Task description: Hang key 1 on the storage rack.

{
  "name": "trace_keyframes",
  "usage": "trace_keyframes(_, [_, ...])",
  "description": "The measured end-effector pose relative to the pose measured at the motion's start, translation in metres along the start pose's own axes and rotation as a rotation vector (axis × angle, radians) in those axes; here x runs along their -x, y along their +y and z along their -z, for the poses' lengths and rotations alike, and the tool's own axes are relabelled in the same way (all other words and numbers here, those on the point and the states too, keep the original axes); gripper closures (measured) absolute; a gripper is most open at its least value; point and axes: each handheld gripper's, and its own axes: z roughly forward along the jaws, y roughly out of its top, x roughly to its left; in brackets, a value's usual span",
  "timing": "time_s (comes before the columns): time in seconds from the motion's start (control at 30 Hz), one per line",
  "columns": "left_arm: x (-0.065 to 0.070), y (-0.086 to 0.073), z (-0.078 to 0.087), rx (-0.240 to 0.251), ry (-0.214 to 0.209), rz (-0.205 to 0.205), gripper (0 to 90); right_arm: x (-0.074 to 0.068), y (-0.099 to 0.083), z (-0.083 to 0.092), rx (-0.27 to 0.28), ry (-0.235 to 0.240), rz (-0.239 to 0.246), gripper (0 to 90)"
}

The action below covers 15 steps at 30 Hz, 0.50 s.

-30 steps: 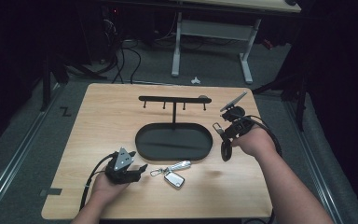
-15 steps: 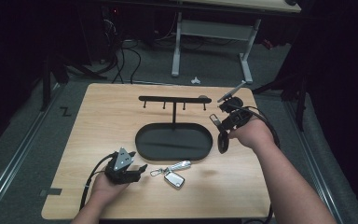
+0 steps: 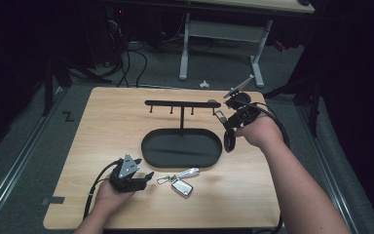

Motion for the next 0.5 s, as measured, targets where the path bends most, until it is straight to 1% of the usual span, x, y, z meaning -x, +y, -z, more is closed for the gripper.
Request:
trace_keyframes(0.2, [0.000, 0.000, 0.000, -0.001, 0.000, -0.001, 32.7, -0.003, 0.005, -0.006, 0.009, 0.005, 0.010, 80.7])
trace_keyframes(0.27, [0.000, 0.000, 0.000, -0.002, -0.002, -0.002, 32.7, -0.004, 0.007, -0.008, 0.004, 0.006, 0.005, 80.7])
trace_keyframes(0.3, [0.000, 0.000, 0.000, -0.001, -0.002, -0.001, 32.7, -0.005, 0.009, -0.010, 0.003, 0.005, 0.010, 80.7])
trace_keyframes(0.47, [0.001, 0.000, -0.001, -0.009, -0.005, -0.004, 32.7, -0.004, 0.011, -0.017, 0.010, 0.002, 0.002, 80.7])
trace_keyframes(0.5, [0.001, 0.000, -0.001, -0.008, -0.005, -0.006, 32.6, -0.004, 0.011, -0.018, 0.008, 0.005, -0.006, 80.7])
